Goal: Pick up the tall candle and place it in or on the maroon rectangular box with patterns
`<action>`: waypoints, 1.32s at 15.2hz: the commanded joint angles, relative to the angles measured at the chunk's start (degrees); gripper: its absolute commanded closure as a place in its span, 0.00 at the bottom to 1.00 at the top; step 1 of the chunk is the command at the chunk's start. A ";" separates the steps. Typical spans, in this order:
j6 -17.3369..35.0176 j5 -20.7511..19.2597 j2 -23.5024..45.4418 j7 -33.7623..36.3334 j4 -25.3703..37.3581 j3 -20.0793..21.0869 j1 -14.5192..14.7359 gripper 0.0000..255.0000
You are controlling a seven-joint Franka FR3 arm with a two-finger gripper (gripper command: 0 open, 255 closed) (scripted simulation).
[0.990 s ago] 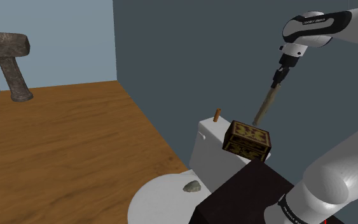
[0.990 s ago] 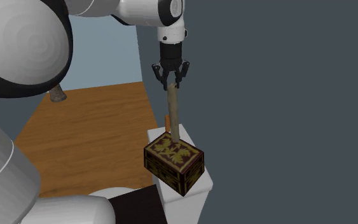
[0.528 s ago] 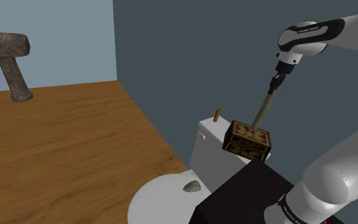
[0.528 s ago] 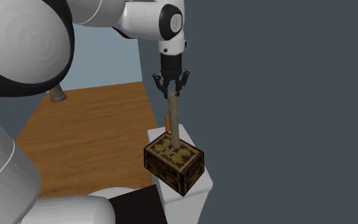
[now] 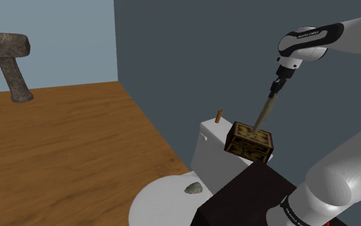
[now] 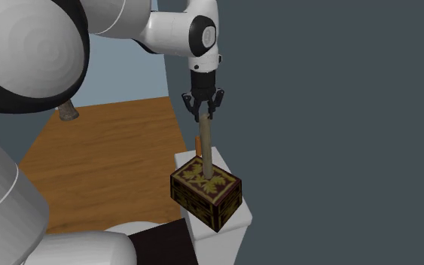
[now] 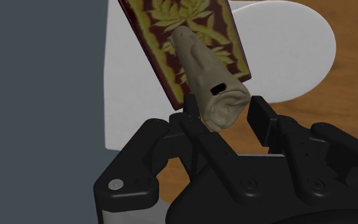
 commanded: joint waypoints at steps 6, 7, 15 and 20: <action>-0.01 0.03 0.07 0.01 -0.02 0.01 0.01 0.00; -0.01 0.02 0.07 0.01 -0.02 0.01 0.01 0.00; -7.23 -0.26 -0.70 0.23 6.53 0.25 0.14 0.00; -7.23 -0.26 -0.70 0.23 6.53 0.25 0.14 0.00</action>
